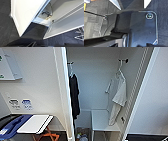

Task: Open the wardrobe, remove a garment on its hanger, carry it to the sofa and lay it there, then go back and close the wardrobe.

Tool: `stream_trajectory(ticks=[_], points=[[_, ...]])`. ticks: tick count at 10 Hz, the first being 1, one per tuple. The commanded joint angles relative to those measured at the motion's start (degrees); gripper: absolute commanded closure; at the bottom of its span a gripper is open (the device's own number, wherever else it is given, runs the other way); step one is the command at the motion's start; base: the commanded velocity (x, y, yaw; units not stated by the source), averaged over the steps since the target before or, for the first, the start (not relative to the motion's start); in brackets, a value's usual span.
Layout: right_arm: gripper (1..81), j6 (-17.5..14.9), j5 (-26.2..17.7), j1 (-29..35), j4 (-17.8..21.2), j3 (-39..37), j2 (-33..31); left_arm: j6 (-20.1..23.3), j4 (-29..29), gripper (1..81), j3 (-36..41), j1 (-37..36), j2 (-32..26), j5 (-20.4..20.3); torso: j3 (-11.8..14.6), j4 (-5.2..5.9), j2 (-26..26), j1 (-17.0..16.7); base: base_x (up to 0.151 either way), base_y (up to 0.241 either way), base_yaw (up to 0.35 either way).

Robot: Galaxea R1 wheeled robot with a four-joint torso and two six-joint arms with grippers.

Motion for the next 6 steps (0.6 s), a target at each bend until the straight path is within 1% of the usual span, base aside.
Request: stream_trajectory(ticks=[1,4,6], points=[[1.0,0.12,-2.09,2.86,0.7,-2.58,2.14,-1.59,-1.96,1.0,-1.76,-7.48,1.21,-0.33,0.0,0.0,0.0,0.0,0.0,0.0,0.0],[1.0,0.21,-2.17,3.39,0.78,-2.67,2.58,-1.85,-3.9,1.0,-4.31,-10.56,4.28,-0.42,0.0,0.0,0.0,0.0,0.0,0.0,0.0],[1.0,0.21,-2.17,3.39,0.78,-2.84,2.76,-1.85,-3.9,1.0,-4.31,-11.88,5.43,-0.42,0.0,0.0,0.0,0.0,0.0,0.0,0.0]])
